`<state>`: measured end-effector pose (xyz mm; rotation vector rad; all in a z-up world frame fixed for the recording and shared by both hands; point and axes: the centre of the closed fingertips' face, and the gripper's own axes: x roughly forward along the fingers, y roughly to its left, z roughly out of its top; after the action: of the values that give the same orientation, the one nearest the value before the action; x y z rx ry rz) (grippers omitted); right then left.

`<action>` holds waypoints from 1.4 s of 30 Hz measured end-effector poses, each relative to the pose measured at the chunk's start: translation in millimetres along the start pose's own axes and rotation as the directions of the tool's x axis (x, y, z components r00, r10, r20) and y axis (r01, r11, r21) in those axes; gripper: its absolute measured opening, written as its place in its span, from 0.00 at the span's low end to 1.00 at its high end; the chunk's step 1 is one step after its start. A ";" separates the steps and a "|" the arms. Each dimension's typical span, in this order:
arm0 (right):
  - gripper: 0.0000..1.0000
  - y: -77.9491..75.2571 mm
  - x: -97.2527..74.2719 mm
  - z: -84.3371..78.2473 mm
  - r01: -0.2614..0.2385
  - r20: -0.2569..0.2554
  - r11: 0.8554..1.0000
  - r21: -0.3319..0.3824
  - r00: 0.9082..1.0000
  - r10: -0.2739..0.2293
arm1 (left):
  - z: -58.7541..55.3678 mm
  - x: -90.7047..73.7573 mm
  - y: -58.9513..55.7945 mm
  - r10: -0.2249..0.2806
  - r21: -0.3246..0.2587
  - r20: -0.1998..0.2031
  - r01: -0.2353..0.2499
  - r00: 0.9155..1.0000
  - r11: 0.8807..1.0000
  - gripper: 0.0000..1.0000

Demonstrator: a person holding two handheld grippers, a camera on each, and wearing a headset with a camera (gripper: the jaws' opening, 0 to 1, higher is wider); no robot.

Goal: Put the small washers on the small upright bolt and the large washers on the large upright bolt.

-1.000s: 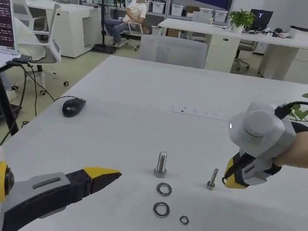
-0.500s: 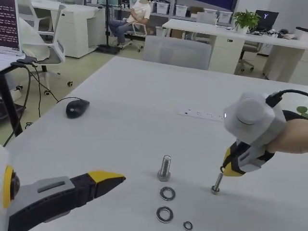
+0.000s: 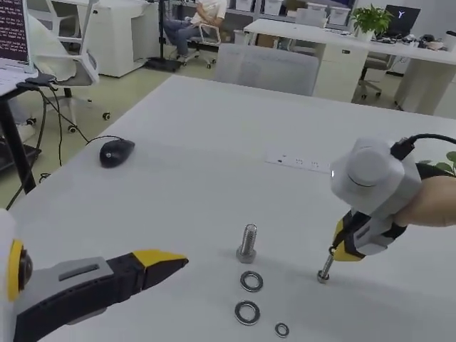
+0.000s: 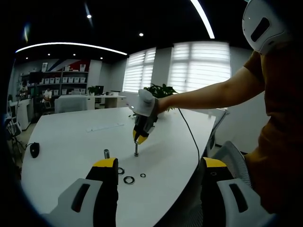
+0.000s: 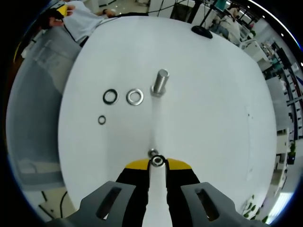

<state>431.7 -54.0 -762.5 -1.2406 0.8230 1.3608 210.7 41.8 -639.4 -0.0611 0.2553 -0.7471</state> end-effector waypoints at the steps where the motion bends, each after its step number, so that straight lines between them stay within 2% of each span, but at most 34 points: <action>1: 0.12 1.2 0.6 1.0 -0.007 0.004 1.000 0.005 1.000 0.007 | 0.1 0.2 0.3 0.000 -0.001 0.001 0.000 1.000 1.000 0.71; 3: 0.12 -3.3 2.4 -3.6 0.016 -0.026 1.000 0.002 1.000 -0.016 | 0.3 0.4 1.2 0.001 -0.002 0.002 -0.001 1.000 1.000 0.70; 6: 0.12 0.0 5.7 -3.4 -0.010 -0.012 1.000 0.018 1.000 0.010 | 0.1 0.8 1.8 0.000 -0.005 0.002 0.000 1.000 1.000 0.70; 12: 0.12 -0.6 17.0 -7.7 -0.012 -0.034 1.000 0.002 0.999 0.012 | -1.7 0.7 2.7 0.001 -0.009 -0.004 -0.001 1.000 1.000 0.70; 19: 0.13 -2.2 28.7 -9.1 -0.017 -0.029 1.000 0.005 0.999 0.017 | -3.0 -0.2 4.1 0.007 -0.011 -0.010 -0.007 1.000 1.000 0.70; 29: 0.13 3.7 45.2 -12.6 -0.030 -0.019 0.999 0.016 0.999 0.030 | -7.9 -0.4 6.3 0.012 -0.025 -0.023 -0.012 1.000 1.000 0.70; 42: 0.15 6.2 48.8 -14.3 -0.027 -0.004 0.999 0.032 1.000 0.027 | -8.0 -2.6 10.7 0.028 -0.023 -0.025 -0.029 0.999 0.999 0.70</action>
<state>434.3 -56.6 -813.6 -1.2122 0.8644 1.3624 213.9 51.7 -648.2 -0.0700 0.2878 -0.7172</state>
